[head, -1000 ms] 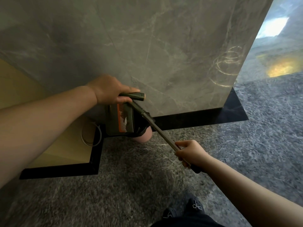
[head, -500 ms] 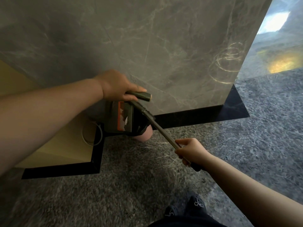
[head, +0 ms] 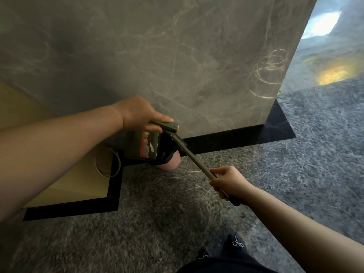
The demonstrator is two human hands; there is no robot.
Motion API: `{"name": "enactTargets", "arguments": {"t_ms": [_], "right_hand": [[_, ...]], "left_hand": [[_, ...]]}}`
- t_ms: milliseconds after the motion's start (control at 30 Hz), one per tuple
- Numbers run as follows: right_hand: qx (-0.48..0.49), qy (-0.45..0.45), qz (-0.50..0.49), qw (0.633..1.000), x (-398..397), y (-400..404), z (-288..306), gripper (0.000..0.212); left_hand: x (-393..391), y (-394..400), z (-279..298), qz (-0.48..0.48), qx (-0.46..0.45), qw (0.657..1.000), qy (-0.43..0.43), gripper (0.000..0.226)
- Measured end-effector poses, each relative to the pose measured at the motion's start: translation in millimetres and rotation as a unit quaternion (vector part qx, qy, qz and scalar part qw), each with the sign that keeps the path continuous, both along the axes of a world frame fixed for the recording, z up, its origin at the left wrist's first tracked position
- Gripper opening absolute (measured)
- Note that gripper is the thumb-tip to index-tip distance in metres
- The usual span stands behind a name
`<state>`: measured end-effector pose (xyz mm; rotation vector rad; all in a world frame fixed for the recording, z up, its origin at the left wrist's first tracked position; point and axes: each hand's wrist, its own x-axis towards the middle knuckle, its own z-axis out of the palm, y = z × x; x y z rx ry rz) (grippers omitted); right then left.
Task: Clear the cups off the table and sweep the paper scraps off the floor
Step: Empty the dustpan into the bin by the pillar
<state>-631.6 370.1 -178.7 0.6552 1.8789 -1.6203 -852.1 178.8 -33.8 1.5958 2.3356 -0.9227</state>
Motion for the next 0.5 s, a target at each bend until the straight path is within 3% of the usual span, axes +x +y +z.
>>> {"name": "enactTargets", "arguments": {"t_ms": [133, 300, 500], "right_hand": [[0.001, 0.005, 0.000, 1.000, 0.4, -2.9, 1.1, 0.056], [-0.002, 0.005, -0.002, 1.000, -2.1, -5.5, -1.1, 0.057], [-0.005, 0.006, -0.006, 1.000, -1.4, -7.4, -2.4, 0.057]], "left_hand": [[-10.7, -7.8, 13.6, 0.042, 0.046, 0.998, 0.013, 0.052], [3.5, -13.8, -8.6, 0.010, 0.008, 1.000, 0.006, 0.052], [-16.4, -9.2, 27.1, 0.063, 0.076, 0.995, 0.000, 0.052]]}}
